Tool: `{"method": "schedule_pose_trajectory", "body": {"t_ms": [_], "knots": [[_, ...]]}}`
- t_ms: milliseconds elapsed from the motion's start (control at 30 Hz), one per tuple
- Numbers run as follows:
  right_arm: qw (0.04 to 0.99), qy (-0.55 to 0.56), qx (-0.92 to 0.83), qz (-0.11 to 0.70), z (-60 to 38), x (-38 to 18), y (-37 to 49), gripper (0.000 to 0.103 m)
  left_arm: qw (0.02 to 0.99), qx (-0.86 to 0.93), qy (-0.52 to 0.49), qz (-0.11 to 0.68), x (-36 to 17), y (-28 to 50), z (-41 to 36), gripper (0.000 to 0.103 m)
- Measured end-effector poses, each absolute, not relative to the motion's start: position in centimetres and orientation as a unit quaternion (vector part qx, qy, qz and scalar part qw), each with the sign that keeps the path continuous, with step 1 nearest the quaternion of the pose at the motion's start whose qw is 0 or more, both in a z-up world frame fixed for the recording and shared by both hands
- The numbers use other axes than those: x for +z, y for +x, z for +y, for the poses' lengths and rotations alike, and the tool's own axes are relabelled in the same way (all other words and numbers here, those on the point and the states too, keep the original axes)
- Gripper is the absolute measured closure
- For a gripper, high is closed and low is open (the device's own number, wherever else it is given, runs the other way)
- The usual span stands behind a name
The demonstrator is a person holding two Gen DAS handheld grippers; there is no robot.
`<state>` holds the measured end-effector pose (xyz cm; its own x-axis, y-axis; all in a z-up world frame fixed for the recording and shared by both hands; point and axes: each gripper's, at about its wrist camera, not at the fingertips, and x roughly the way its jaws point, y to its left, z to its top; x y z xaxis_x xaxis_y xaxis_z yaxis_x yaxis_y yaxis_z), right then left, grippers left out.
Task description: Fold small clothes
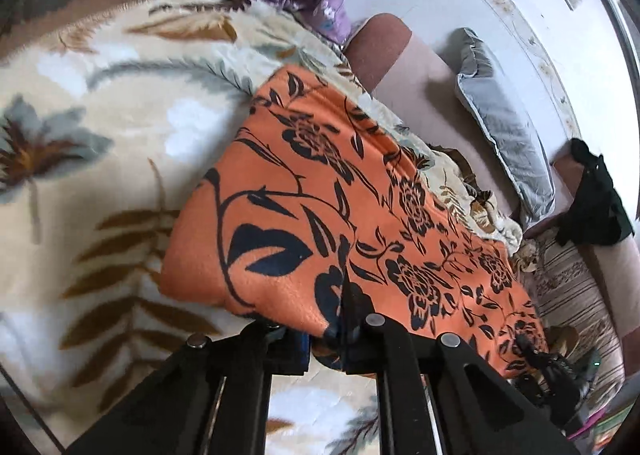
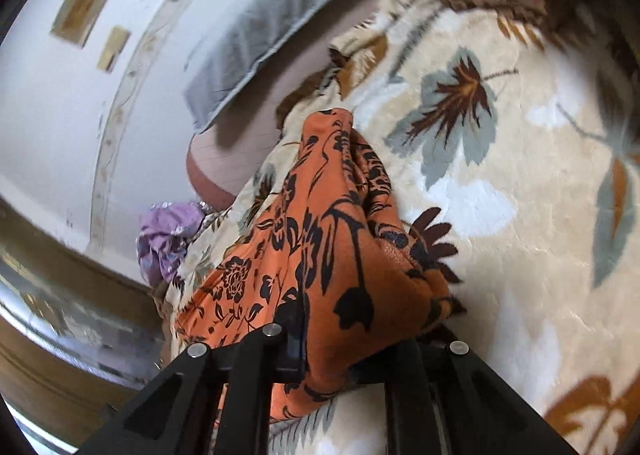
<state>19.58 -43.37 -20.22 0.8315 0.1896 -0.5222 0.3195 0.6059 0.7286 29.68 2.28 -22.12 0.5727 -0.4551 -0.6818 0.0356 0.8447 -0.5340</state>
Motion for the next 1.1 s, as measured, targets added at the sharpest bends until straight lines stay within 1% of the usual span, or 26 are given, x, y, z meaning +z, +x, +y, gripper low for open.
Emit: {"method": "schedule_pose_trajectory", "body": {"t_ms": [100, 200, 267, 300, 333, 367, 433, 500, 533, 567, 667, 800, 833, 867, 933, 1000, 1100], "knots": [[0.855, 0.428, -0.041, 0.291, -42.7, -19.2, 17.8, 0.09, 0.857, -0.139, -0.23, 0.44, -21.2, 28.0, 3.9, 0.093], [0.845, 0.428, -0.057, 0.316, -43.1, -20.1, 15.7, 0.089, 0.849, -0.138, -0.21, 0.465, -21.6, 26.7, 4.4, 0.092], [0.82, 0.441, -0.071, 0.358, -43.6, -21.5, 15.7, 0.086, 0.833, -0.121, -0.195, 0.504, -23.2, 26.3, 4.9, 0.087], [0.805, 0.454, -0.079, 0.373, -44.1, -22.1, 15.7, 0.084, 0.827, -0.12, -0.2, 0.511, -23.6, 26.3, 5.2, 0.086], [0.79, 0.473, -0.084, 0.38, -44.8, -22.7, 15.6, 0.081, 0.822, -0.117, -0.211, 0.516, -23.9, 26.4, 5.9, 0.082], [0.783, 0.488, -0.088, 0.375, -45.5, -22.9, 15.3, 0.079, 0.819, -0.112, -0.222, 0.517, -23.7, 26.6, 6.5, 0.079], [0.778, 0.504, -0.119, 0.354, -47.0, -22.6, 14.2, 0.07, 0.824, -0.105, -0.242, 0.502, -22.6, 26.7, 8.1, 0.077], [0.786, 0.502, -0.158, 0.325, -48.3, -21.6, 13.0, 0.066, 0.843, -0.086, -0.231, 0.477, -21.4, 26.5, 9.2, 0.071], [0.792, 0.498, -0.169, 0.31, -48.6, -21.1, 12.6, 0.066, 0.853, -0.072, -0.22, 0.467, -20.9, 26.4, 9.5, 0.062], [0.802, 0.491, -0.174, 0.292, -48.8, -20.2, 12.3, 0.066, 0.859, -0.059, -0.213, 0.463, -20.7, 26.3, 9.7, 0.055], [0.838, 0.457, -0.138, 0.265, -47.6, -18.0, 13.0, 0.066, 0.856, -0.051, -0.222, 0.463, -20.8, 26.0, 10.2, 0.055], [0.884, 0.373, -0.047, 0.28, -42.2, -15.7, 16.4, 0.066, 0.866, -0.065, -0.223, 0.442, -20.1, 24.5, 9.8, 0.055], [0.888, 0.359, -0.024, 0.286, -41.0, -15.6, 17.3, 0.066, 0.867, -0.069, -0.22, 0.442, -20.1, 23.9, 9.5, 0.052], [0.891, 0.347, -0.003, 0.293, -39.8, -15.6, 18.3, 0.066, 0.865, -0.076, -0.22, 0.445, -20.3, 23.6, 9.2, 0.047], [0.89, 0.328, 0.034, 0.317, -37.4, -16.1, 20.4, 0.066, 0.854, -0.093, -0.22, 0.461, -21.2, 22.8, 8.4, 0.043], [0.879, 0.328, 0.067, 0.34, -35.7, -17.1, 22.1, 0.066, 0.844, -0.095, -0.215, 0.482, -22.2, 23.0, 7.5, 0.043], [0.855, 0.323, 0.082, 0.398, -33.6, -19.8, 23.6, 0.066, 0.836, -0.088, -0.221, 0.495, -23.3, 24.1, 7.2, 0.043]]}}
